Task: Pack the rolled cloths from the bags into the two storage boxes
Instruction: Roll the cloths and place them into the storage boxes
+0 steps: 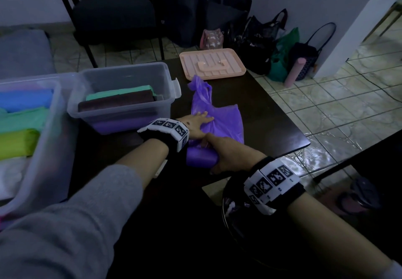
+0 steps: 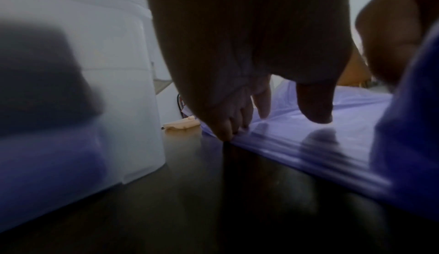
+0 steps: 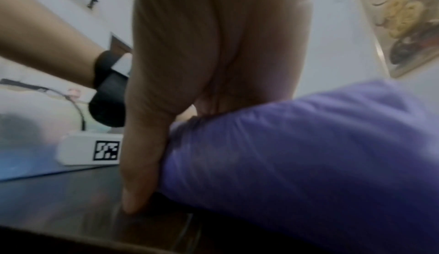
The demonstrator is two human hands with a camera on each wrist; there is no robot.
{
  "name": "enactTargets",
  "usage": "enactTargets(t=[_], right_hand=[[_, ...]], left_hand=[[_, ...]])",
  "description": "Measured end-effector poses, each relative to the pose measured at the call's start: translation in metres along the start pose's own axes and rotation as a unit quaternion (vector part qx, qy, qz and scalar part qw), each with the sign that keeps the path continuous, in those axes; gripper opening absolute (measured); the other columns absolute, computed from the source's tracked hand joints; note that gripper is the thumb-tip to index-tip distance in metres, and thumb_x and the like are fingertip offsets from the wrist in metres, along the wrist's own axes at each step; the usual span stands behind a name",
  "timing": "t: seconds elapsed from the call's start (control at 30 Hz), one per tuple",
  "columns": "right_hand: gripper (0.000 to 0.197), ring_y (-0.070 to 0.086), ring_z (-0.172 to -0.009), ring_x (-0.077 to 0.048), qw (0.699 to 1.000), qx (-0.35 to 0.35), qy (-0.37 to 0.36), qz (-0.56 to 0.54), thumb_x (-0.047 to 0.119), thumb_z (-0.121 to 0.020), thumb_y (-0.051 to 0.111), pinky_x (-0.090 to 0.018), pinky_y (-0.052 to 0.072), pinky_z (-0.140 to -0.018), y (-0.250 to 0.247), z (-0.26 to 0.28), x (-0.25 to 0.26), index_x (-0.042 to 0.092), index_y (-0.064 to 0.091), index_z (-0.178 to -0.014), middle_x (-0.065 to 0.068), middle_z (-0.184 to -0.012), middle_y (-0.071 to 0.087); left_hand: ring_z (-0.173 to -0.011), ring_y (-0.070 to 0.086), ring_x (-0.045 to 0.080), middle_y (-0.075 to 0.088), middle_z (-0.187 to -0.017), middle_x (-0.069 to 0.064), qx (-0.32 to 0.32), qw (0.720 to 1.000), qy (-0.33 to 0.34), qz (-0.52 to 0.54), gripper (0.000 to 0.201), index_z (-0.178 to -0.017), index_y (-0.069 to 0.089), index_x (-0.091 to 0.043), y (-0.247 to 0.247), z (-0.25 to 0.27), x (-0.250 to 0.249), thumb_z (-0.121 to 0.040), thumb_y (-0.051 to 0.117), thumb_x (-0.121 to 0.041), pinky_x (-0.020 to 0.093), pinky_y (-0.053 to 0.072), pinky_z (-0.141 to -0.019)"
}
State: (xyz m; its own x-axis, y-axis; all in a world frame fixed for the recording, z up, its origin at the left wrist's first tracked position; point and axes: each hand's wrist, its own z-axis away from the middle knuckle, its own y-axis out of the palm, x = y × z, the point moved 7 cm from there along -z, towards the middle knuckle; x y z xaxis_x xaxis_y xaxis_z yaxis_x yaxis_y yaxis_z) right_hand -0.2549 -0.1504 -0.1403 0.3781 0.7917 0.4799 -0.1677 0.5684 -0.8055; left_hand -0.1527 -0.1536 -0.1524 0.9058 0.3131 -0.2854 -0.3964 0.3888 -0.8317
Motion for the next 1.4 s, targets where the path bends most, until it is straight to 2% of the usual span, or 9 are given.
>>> enactTargets(t=[0.2,0.27,0.37,0.53,0.63,0.87,1.07,1.2,1.4], right_hand=[[0.067,0.048,-0.113,-0.024,0.999,-0.022,0.009,0.022,0.029,-0.067,0.083,-0.024,0.033,-0.09,-0.006,-0.001,-0.001,0.014,0.053,-0.125,-0.008,-0.121,0.055],[0.071,0.042,-0.118,-0.026,0.999,0.012,0.028,0.042,0.036,-0.069,0.08,-0.029,0.033,-0.098,-0.007,-0.005,-0.004,0.017,0.052,-0.131,-0.008,-0.124,0.052],[0.072,0.049,-0.113,-0.018,0.998,0.041,0.046,0.013,0.035,-0.071,0.08,-0.022,0.037,-0.092,-0.014,-0.009,-0.007,0.016,0.049,-0.133,-0.003,-0.122,0.056],[0.06,0.05,-0.102,-0.016,0.996,0.038,0.07,-0.032,0.033,-0.071,0.08,-0.023,0.037,-0.082,-0.022,-0.007,-0.011,0.015,0.052,-0.121,0.002,-0.108,0.052],[0.063,0.044,-0.116,-0.022,0.997,0.013,0.07,0.029,0.041,-0.076,0.074,-0.031,0.037,-0.096,-0.026,-0.003,-0.008,0.017,0.052,-0.13,-0.005,-0.12,0.049],[0.048,0.043,-0.119,-0.031,0.974,-0.156,0.072,0.146,0.034,-0.09,0.055,-0.04,0.036,-0.099,-0.014,0.01,0.011,0.013,0.042,-0.132,-0.012,-0.128,0.044],[0.078,0.034,-0.129,-0.03,0.97,-0.11,0.098,0.192,0.029,-0.08,0.06,-0.037,0.019,-0.109,-0.003,0.004,0.0,0.011,0.021,-0.145,-0.012,-0.139,0.034],[0.07,0.034,-0.128,-0.031,0.978,-0.081,0.121,0.151,0.029,-0.081,0.059,-0.038,0.025,-0.105,-0.012,-0.007,-0.007,0.01,0.026,-0.14,-0.012,-0.139,0.036],[0.061,0.039,-0.119,-0.029,0.963,-0.169,0.084,0.191,0.031,-0.081,0.064,-0.037,0.034,-0.095,-0.024,-0.003,-0.001,0.012,0.035,-0.131,-0.01,-0.13,0.038]], left_hand=[[-0.138,0.031,0.022,0.028,-0.152,0.008,-0.135,0.986,0.024,0.098,0.07,-0.145,0.031,-0.018,-0.014,0.017,0.002,-0.085,0.065,-0.03,0.023,0.022,-0.109],[-0.113,0.053,0.018,0.052,-0.13,0.008,-0.203,0.968,0.049,0.142,0.053,-0.129,0.051,-0.015,-0.019,0.029,0.001,-0.08,0.07,-0.023,0.02,0.034,-0.097],[-0.076,0.056,0.01,0.061,-0.091,-0.003,-0.225,0.949,0.044,0.216,0.026,-0.103,0.059,-0.02,-0.02,0.049,0.0,-0.078,0.065,-0.017,0.03,0.049,-0.086],[-0.087,0.062,0.005,0.069,-0.095,-0.006,-0.156,0.963,0.053,0.212,0.034,-0.099,0.065,-0.024,-0.002,0.068,-0.003,-0.07,0.078,-0.036,0.018,0.048,-0.085],[-0.099,0.061,0.004,0.067,-0.107,-0.007,-0.111,0.979,0.05,0.166,0.058,-0.113,0.065,-0.021,0.002,0.068,0.0,-0.06,0.085,-0.034,0.017,0.045,-0.091],[-0.107,0.056,0.015,0.06,-0.124,0.002,-0.029,0.997,0.009,0.078,0.049,-0.127,0.057,-0.022,-0.004,0.05,0.0,-0.08,0.07,-0.035,0.022,0.04,-0.089],[-0.107,0.058,0.018,0.063,-0.115,0.006,-0.184,0.977,0.032,0.103,0.041,-0.117,0.064,-0.013,-0.026,0.054,0.0,-0.078,0.074,-0.023,0.012,0.036,-0.085],[-0.112,0.056,0.019,0.062,-0.121,0.004,-0.17,0.981,0.014,0.088,0.054,-0.12,0.062,-0.017,-0.015,0.054,-0.003,-0.069,0.08,-0.026,0.031,0.043,-0.099],[-0.113,0.055,0.019,0.061,-0.123,0.003,-0.124,0.991,0.006,0.047,0.062,-0.123,0.06,-0.021,-0.023,0.044,-0.002,-0.065,0.082,-0.02,0.026,0.042,-0.092]])
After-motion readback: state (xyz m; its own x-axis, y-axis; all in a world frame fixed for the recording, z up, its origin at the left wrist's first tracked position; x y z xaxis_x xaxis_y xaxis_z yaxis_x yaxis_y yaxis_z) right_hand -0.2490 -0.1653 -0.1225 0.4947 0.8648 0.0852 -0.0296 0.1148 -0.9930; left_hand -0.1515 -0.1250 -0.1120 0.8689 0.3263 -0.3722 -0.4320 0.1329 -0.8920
